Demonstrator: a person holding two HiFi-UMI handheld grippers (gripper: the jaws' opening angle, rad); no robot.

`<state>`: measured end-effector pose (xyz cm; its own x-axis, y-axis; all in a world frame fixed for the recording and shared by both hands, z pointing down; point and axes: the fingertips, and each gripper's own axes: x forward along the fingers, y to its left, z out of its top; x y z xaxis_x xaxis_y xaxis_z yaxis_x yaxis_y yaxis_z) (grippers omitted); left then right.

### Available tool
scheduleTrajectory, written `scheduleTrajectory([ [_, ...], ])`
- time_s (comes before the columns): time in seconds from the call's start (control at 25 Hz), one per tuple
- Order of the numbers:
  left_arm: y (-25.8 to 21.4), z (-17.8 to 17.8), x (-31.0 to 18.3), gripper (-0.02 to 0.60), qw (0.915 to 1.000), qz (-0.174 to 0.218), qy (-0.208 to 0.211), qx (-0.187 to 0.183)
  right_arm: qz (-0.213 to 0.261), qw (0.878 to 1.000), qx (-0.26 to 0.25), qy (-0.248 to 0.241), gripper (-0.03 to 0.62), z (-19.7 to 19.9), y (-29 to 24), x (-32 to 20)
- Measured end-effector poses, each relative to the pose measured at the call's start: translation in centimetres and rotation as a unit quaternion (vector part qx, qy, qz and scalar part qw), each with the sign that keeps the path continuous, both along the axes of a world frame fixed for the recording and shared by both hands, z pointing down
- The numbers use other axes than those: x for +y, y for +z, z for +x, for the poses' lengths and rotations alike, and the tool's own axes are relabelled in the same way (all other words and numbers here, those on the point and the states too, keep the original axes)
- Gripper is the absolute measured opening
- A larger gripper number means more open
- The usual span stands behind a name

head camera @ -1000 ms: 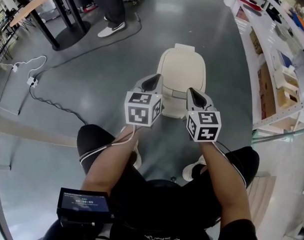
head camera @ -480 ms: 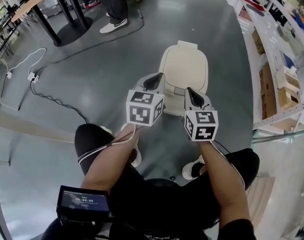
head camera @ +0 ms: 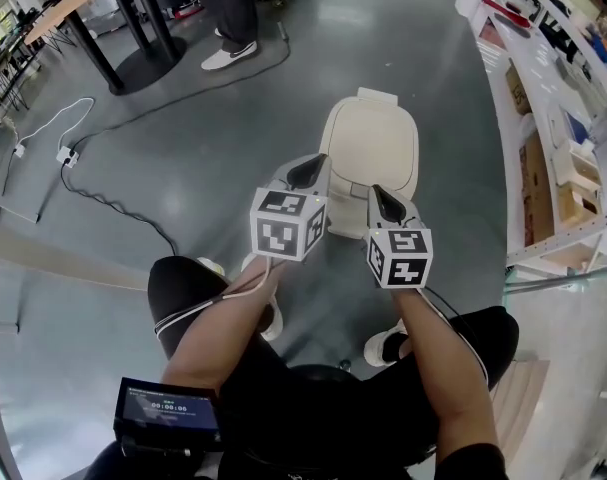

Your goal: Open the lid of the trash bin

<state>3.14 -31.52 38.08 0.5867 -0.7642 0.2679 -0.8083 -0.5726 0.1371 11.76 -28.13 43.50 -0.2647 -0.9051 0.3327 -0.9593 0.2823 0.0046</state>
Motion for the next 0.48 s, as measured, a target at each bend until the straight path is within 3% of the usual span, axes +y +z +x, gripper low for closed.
scheduleTrajectory([
  [0.48,0.5,-0.6,0.0,-0.003,1.0,-0.006,-0.003,-0.004,-0.024,0.999,0.027,0.003,0.005,0.0,1.9,-0.6],
])
